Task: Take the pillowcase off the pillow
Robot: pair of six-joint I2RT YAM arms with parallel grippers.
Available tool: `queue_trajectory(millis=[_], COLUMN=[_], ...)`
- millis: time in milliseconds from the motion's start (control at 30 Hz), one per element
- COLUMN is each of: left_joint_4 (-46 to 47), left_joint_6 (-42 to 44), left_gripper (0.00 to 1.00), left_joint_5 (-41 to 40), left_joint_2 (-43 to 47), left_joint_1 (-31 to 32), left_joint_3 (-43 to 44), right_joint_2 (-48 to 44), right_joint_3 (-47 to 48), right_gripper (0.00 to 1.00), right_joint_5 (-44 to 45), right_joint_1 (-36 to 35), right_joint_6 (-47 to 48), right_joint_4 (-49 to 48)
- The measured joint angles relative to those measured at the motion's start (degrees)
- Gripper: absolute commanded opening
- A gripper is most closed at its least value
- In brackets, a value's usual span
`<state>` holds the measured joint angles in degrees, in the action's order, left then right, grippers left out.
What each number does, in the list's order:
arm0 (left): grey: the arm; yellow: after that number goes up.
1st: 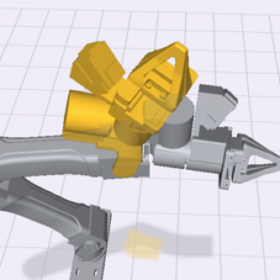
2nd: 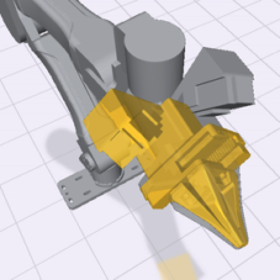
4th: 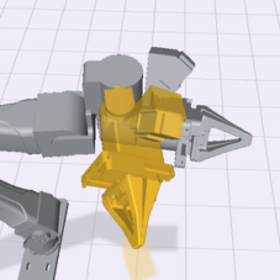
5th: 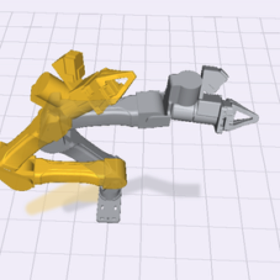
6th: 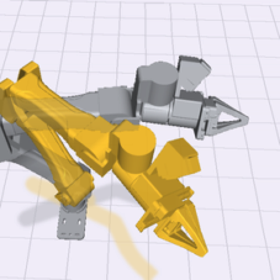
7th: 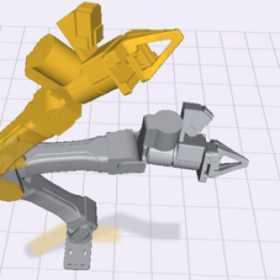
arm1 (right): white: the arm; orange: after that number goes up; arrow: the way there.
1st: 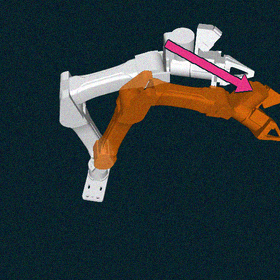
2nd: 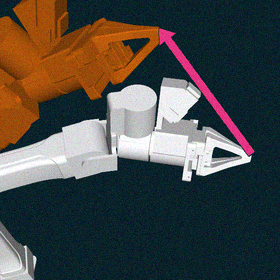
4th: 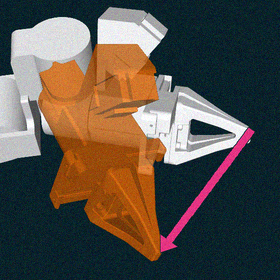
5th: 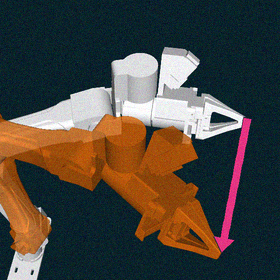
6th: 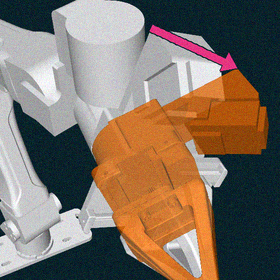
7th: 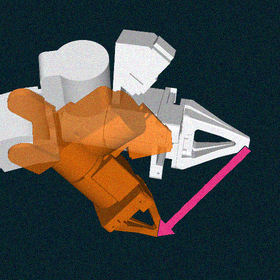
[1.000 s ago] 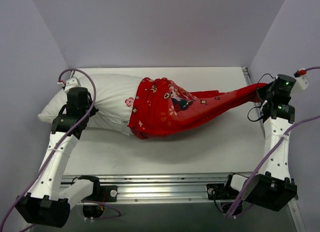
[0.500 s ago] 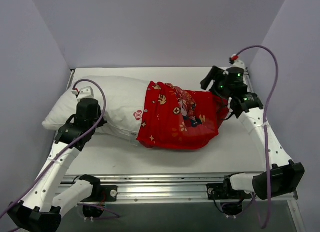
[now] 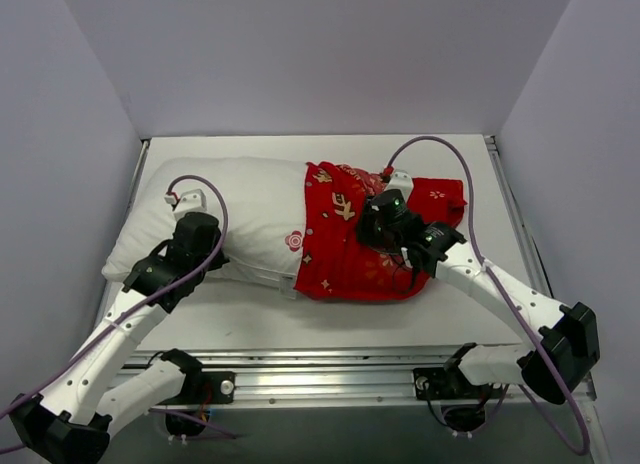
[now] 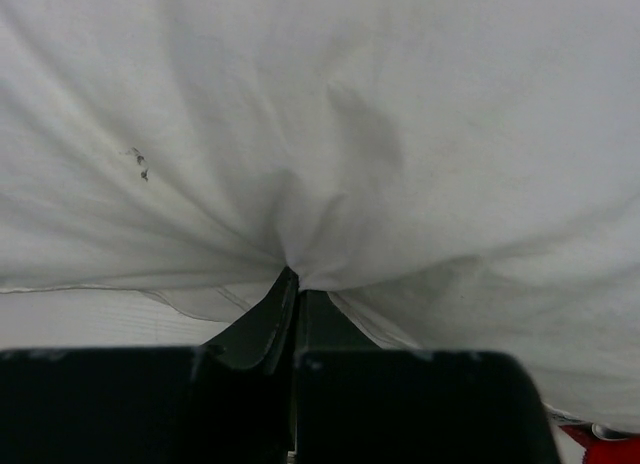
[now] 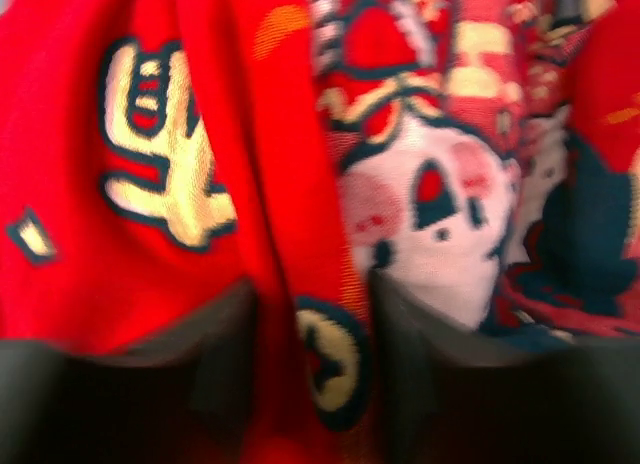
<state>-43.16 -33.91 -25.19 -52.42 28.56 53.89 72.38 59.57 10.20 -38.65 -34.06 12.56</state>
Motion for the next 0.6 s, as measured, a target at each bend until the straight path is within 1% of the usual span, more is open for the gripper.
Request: queue_trajectory(millis=[33, 67, 167, 233, 300, 400, 467, 533, 600], left_joint_4=[0.0, 0.0, 0.0, 0.15, 0.5, 1.95, 3.02, 3.08, 2.69], left_joint_6=[0.02, 0.02, 0.04, 0.15, 0.35, 0.72, 1.4, 2.29, 3.54], left_gripper=[0.02, 0.02, 0.02, 0.02, 0.02, 0.02, 0.02, 0.02, 0.02], left_joint_5=[-0.39, -0.76, -1.53, -1.42, -0.11, 3.61, 6.27, 6.73, 5.51], left_joint_2=[-0.13, -0.39, -1.7, -2.75, -3.72, -4.74, -5.2, -6.16, -7.98], left_joint_1=[0.13, 0.17, 0.15, -0.46, -2.16, -6.73, -10.43, -14.27, -17.59], left_joint_3=[0.02, 0.13, 1.22, 2.4, 3.63, 5.14, 6.01, 7.21, 9.14], right_joint_2=[0.0, 0.02, 0.04, -0.04, -0.72, -2.91, -4.33, -4.72, -4.39], right_joint_3=[-0.5, -0.83, -1.57, -2.21, -2.8, -2.84, -2.73, -1.64, 0.5], right_gripper=[0.09, 0.01, 0.0, 0.0, 0.0, 0.0, 0.0, 0.0, 0.0], right_joint_5=[1.29, 2.1, 2.58, 2.38, 0.13, -6.21, -8.68, -9.07, -8.46], right_joint_1=[0.2, 0.57, 4.57, 10.23, 18.1, 32.17, 39.93, 46.29, 50.29], right_joint_6=[-0.33, -0.31, -0.59, -0.46, -0.39, -0.74, -1.73, -2.82, -4.15], right_joint_4=[-0.13, -0.37, -1.29, -1.55, -1.55, -1.27, -0.85, -0.52, -0.59])
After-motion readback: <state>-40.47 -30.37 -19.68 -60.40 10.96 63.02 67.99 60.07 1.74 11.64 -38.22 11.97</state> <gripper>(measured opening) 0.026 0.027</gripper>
